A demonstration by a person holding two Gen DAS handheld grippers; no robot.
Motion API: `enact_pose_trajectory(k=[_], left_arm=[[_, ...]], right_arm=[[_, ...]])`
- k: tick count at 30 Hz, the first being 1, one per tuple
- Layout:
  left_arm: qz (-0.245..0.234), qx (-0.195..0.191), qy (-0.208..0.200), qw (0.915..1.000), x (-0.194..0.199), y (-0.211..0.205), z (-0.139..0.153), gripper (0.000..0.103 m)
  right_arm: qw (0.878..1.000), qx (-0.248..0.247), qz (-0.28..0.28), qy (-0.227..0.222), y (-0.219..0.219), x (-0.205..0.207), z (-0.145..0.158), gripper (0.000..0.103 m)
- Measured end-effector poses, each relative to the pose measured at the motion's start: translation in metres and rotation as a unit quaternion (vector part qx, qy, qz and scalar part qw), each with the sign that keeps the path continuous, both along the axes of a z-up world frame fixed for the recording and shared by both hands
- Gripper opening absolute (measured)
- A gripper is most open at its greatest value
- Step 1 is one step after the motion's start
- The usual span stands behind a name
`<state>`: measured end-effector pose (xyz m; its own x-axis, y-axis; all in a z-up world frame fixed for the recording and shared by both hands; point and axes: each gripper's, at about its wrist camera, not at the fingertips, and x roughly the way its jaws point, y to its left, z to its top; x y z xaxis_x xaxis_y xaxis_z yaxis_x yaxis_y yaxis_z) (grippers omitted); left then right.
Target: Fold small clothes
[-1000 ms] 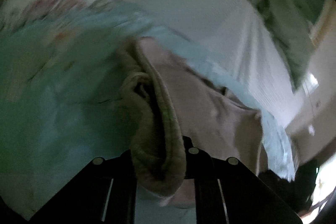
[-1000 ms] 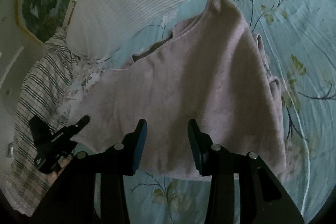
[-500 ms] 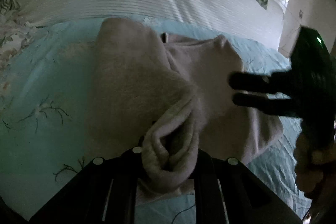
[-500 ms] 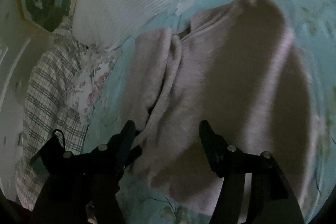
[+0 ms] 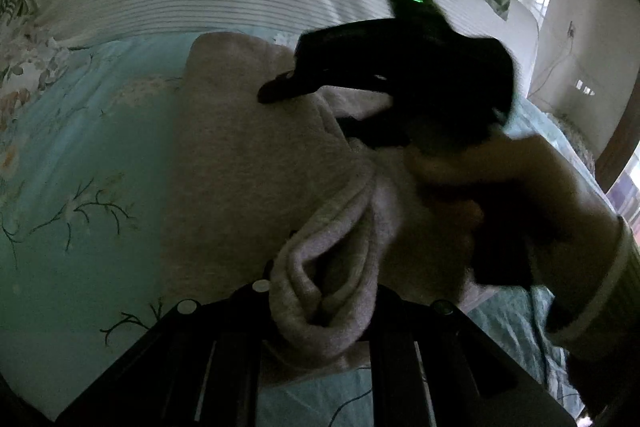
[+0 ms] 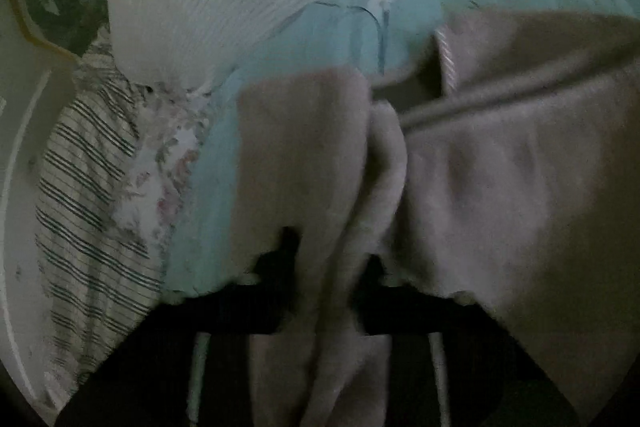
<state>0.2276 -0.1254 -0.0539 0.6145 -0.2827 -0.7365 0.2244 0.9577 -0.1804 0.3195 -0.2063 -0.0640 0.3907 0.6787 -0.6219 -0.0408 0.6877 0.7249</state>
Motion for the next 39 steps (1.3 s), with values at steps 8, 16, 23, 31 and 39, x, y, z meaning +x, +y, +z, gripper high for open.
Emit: enact_pose_trajectory(k=[8, 16, 23, 31, 39], left_arm=[[-0.022, -0.027, -0.020, 0.9992, -0.003, -0.020, 0.039, 0.010], [-0.086, -0.055, -0.011, 0.9947, 0.003, -0.098, 0.041, 0.010], [-0.113, -0.038, 0.025, 0.9925, 0.009, -0.139, 0.010, 0.010], [-0.123, -0.045, 0.021, 0.9911, 0.012, -0.148, 0.011, 0.011], [-0.132, -0.048, 0.053, 0.9886, 0.017, -0.141, -0.011, 0.022]], right_arm=[[0.995, -0.017, -0.004, -0.096, -0.043, -0.028, 0.078, 0.014], [0.992, -0.080, -0.069, -0.075, -0.133, -0.057, 0.060, 0.014], [0.992, -0.080, -0.081, -0.061, -0.157, -0.064, 0.040, 0.013], [0.988, -0.111, -0.085, -0.058, -0.162, -0.059, 0.027, 0.013], [0.986, -0.119, -0.097, -0.059, -0.168, -0.073, 0.025, 0.023]])
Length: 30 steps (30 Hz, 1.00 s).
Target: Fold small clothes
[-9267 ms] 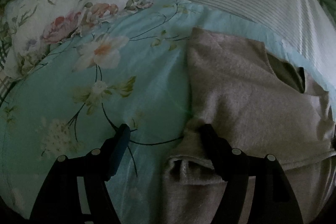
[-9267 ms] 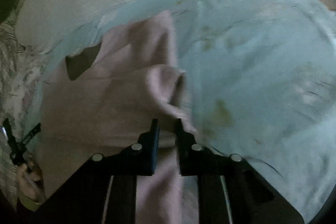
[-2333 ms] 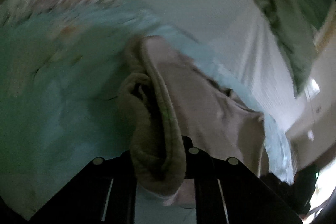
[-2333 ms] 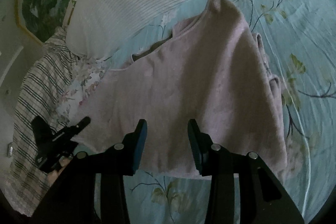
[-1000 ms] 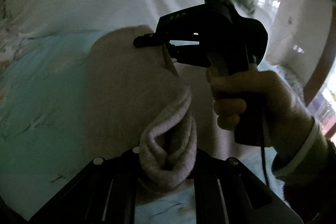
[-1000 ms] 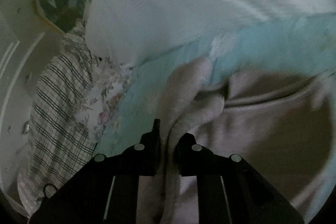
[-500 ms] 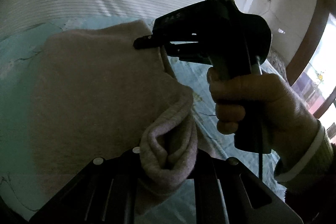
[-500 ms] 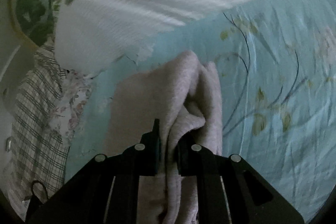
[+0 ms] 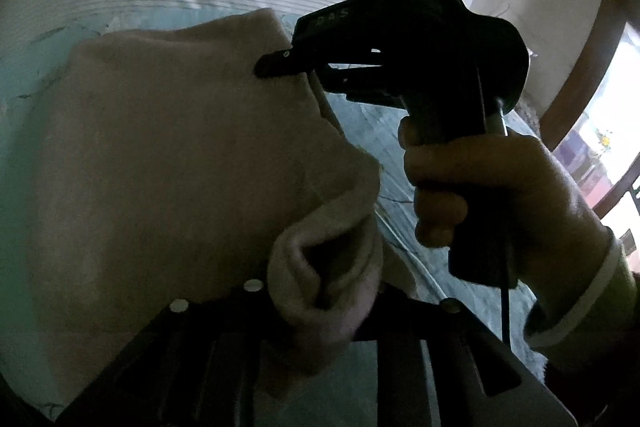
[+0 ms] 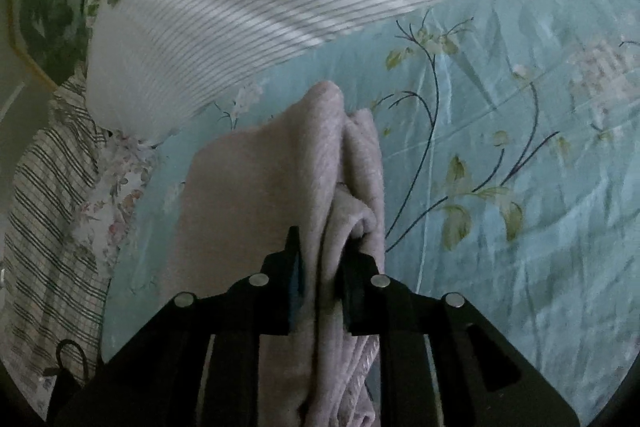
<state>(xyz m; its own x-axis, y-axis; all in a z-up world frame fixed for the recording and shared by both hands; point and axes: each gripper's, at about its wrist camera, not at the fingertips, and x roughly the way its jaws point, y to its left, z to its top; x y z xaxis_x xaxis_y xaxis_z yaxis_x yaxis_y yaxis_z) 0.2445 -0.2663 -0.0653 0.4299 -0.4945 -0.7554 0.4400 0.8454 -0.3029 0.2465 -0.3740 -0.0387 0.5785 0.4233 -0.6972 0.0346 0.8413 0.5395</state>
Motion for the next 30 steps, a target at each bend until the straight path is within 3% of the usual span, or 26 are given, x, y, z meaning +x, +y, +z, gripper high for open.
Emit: enact_pose_trajectory(k=[1, 2, 3, 4, 9, 15, 23, 30], left_arm=[[-0.002, -0.004, 0.003, 1.0000, -0.002, 0.004, 0.003, 0.025], [-0.001, -0.007, 0.006, 1.0000, -0.005, 0.010, 0.005, 0.033], [0.002, -0.011, 0.011, 0.9999, -0.008, 0.016, 0.008, 0.043], [0.003, -0.013, 0.014, 0.9998, -0.012, 0.021, 0.011, 0.048], [0.004, -0.031, 0.006, 0.9995, -0.035, 0.054, 0.033, 0.062], [0.054, -0.044, -0.004, 0.9975, -0.044, 0.116, 0.051, 0.071], [0.118, -0.087, 0.053, 0.9878, -0.011, 0.168, 0.031, 0.073], [0.138, -0.111, 0.108, 0.9783, 0.026, 0.169, 0.000, 0.079]], right_arm=[[1.000, -0.004, -0.004, -0.001, -0.001, -0.004, 0.003, 0.033], [1.000, -0.007, -0.008, -0.003, -0.001, -0.007, 0.005, 0.051], [1.000, -0.012, -0.014, -0.008, -0.003, -0.015, 0.009, 0.060], [1.000, -0.014, -0.018, -0.014, -0.003, -0.021, 0.012, 0.068], [1.000, -0.014, -0.018, -0.020, -0.004, -0.051, 0.020, 0.069], [0.999, -0.023, -0.001, -0.024, 0.005, -0.077, 0.025, 0.078], [1.000, 0.012, -0.003, -0.003, 0.002, -0.071, 0.005, 0.079], [0.999, 0.046, 0.006, 0.020, 0.002, -0.053, -0.017, 0.079]])
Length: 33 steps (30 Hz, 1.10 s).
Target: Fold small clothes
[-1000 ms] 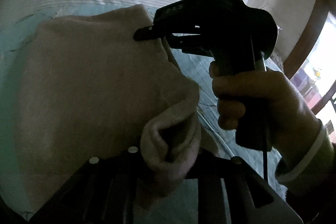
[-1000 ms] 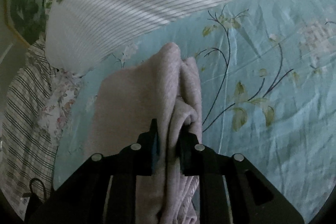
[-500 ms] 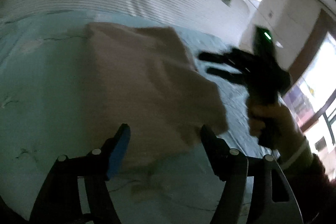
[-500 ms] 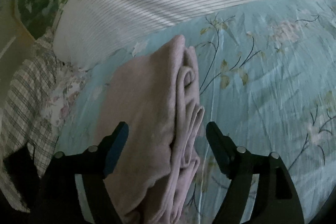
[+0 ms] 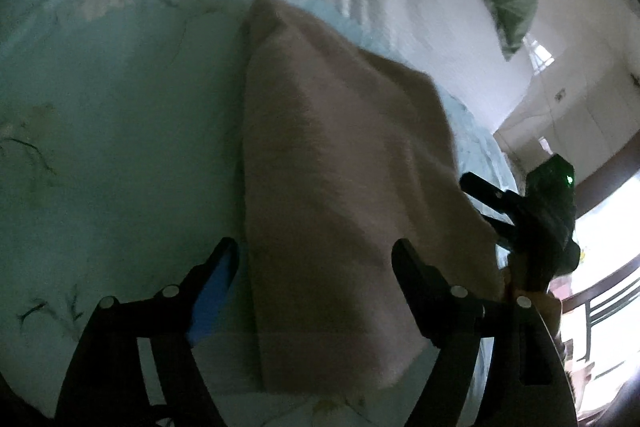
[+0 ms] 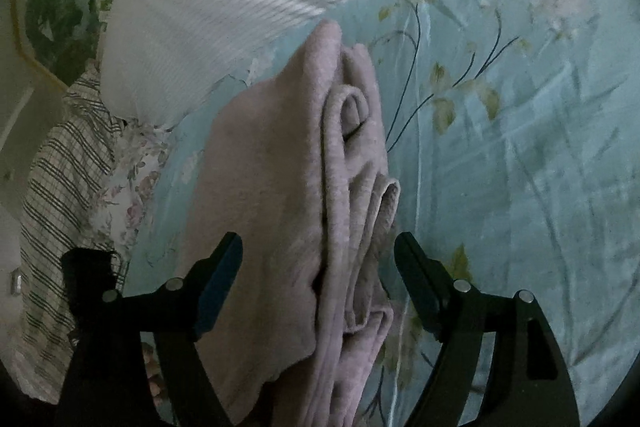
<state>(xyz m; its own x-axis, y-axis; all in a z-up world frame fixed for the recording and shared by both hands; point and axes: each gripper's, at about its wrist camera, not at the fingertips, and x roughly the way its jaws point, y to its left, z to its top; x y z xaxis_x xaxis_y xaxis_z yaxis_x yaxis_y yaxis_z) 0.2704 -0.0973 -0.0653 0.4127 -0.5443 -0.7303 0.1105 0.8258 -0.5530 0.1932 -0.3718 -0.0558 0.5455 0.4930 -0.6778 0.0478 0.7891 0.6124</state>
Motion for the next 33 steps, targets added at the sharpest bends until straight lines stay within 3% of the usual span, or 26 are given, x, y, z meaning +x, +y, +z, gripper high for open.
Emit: enact_pose_trajectory(k=[3, 10, 13, 14, 16, 19, 21, 23, 28, 33], left_arm=[[-0.001, -0.010, 0.024, 0.9997, 0.021, -0.002, -0.017, 0.080], [-0.007, -0.012, 0.014, 0.9998, 0.039, -0.006, -0.024, 0.083], [-0.010, -0.012, 0.009, 0.9998, 0.047, -0.012, -0.028, 0.079], [-0.013, -0.013, 0.009, 0.9998, 0.049, -0.012, -0.029, 0.070], [-0.016, -0.018, 0.013, 0.9996, 0.055, -0.015, -0.033, 0.064], [-0.015, -0.024, 0.006, 0.9996, 0.058, -0.016, -0.033, 0.047], [-0.015, -0.026, -0.004, 0.9995, 0.054, -0.013, -0.029, 0.036], [-0.015, -0.025, -0.018, 0.9994, 0.048, -0.010, -0.018, 0.034], [-0.007, 0.002, -0.071, 0.9975, 0.010, 0.019, 0.020, 0.033], [0.033, 0.003, -0.084, 0.9959, -0.028, 0.077, 0.043, 0.033]], right_arm=[[1.000, 0.003, 0.005, 0.007, 0.001, 0.009, -0.005, 0.079], [1.000, 0.004, 0.021, 0.017, 0.008, 0.022, -0.013, 0.079], [0.999, 0.002, 0.029, 0.021, 0.012, 0.024, -0.016, 0.078], [0.999, 0.004, 0.029, 0.024, 0.012, 0.025, -0.016, 0.070], [0.999, 0.015, 0.033, 0.040, 0.015, 0.027, -0.020, 0.050], [0.998, 0.016, 0.037, 0.039, 0.021, 0.026, -0.019, 0.043], [0.998, 0.032, 0.039, 0.027, 0.025, 0.022, -0.012, 0.039], [0.997, 0.053, 0.055, 0.007, 0.038, 0.016, -0.001, 0.036], [0.993, 0.059, 0.100, -0.020, 0.092, 0.008, 0.014, 0.036], [0.986, 0.086, 0.141, -0.038, 0.153, 0.006, 0.016, 0.036]])
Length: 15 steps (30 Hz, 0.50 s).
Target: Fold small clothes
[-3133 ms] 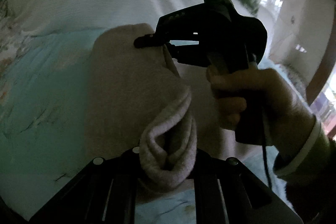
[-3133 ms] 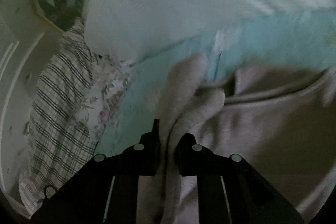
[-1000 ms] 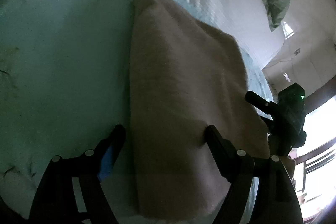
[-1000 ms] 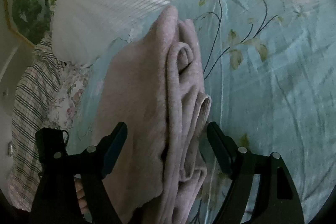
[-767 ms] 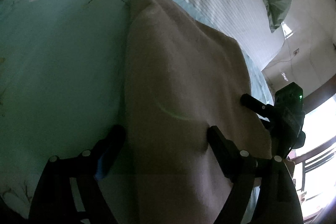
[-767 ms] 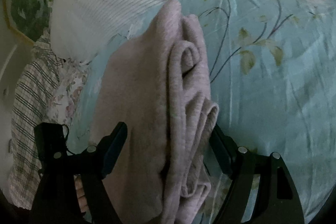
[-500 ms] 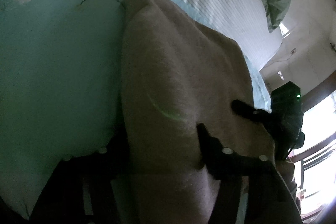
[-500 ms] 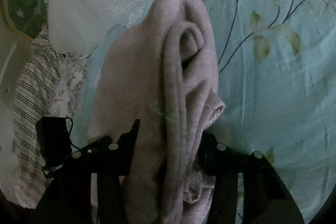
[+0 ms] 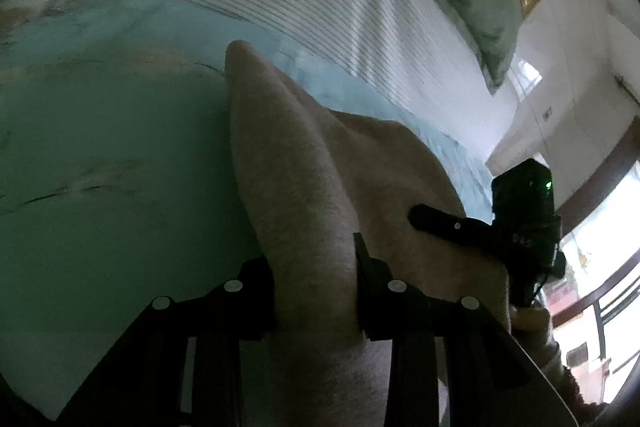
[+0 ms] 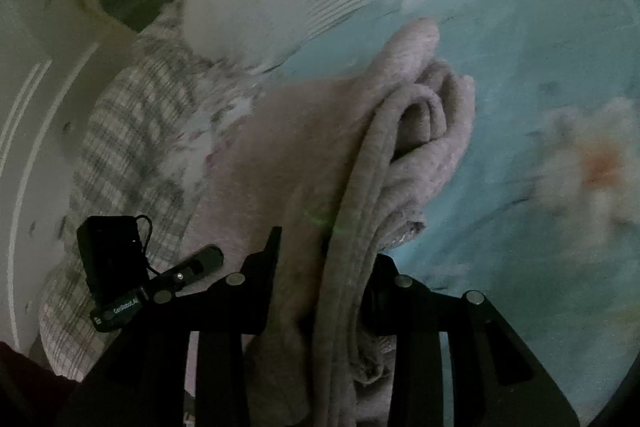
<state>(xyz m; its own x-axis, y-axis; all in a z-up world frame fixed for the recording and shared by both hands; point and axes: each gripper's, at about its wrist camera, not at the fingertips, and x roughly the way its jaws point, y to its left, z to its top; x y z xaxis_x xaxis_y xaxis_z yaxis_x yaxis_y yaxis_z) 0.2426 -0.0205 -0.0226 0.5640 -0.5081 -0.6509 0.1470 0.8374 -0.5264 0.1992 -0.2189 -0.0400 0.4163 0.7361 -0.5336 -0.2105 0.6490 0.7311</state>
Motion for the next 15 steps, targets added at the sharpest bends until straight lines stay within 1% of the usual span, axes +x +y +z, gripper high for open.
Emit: enact_pose_trajectory(k=[3, 4, 7, 10, 15], left_arm=[[0.028, 0.007, -0.004, 0.9996, -0.028, 0.036, 0.008, 0.033], [0.033, 0.010, -0.006, 0.9994, -0.033, 0.042, 0.009, 0.033], [0.050, 0.022, -0.005, 0.9985, -0.055, 0.068, 0.006, 0.033], [0.062, 0.024, 0.012, 0.9977, -0.069, 0.088, -0.007, 0.033], [0.071, 0.015, 0.039, 0.9966, -0.075, 0.099, -0.030, 0.035]], right_arm=[[1.000, 0.005, 0.027, -0.001, 0.035, -0.001, -0.004, 0.036], [0.999, 0.004, 0.035, 0.001, 0.045, -0.003, -0.007, 0.036], [0.999, -0.002, 0.051, 0.012, 0.068, -0.004, -0.016, 0.036], [0.998, -0.014, 0.052, 0.022, 0.076, -0.007, -0.028, 0.036], [0.998, -0.020, 0.043, 0.049, 0.070, -0.009, -0.048, 0.038]])
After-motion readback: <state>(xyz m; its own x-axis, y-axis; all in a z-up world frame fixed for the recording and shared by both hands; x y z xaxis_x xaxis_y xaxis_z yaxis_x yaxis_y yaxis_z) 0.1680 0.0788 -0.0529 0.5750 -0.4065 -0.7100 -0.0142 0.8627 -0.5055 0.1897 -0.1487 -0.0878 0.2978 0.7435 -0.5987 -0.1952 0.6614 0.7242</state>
